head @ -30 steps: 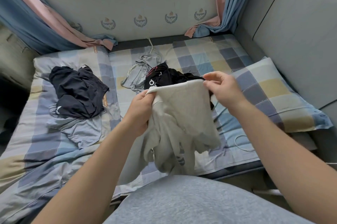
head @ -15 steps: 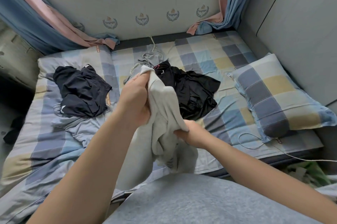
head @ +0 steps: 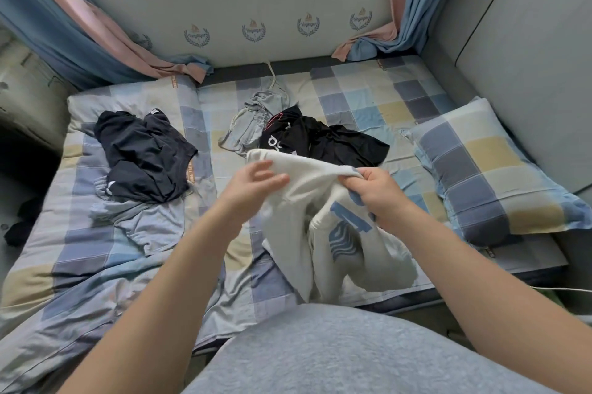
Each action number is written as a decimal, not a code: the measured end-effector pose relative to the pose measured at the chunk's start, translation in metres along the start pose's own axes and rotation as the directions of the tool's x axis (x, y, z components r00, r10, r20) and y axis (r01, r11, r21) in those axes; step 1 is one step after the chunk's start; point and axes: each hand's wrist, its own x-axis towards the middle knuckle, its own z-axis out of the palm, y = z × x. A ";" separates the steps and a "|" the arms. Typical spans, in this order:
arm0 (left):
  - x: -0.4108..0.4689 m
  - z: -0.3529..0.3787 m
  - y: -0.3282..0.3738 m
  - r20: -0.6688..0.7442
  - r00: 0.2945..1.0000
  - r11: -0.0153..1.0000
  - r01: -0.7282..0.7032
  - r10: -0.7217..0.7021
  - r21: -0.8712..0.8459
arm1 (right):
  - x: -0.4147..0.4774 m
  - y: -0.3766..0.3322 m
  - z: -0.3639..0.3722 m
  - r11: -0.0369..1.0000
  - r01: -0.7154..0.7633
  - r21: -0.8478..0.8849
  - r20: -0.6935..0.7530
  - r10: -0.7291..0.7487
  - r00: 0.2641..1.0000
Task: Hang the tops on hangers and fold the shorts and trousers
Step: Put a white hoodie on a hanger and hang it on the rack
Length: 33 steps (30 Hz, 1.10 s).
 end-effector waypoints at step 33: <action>-0.006 -0.010 0.003 -0.362 0.895 0.858 -0.387 0.261 -0.337 | -0.008 0.052 0.032 0.905 -0.406 -0.126 0.142 0.421 0.896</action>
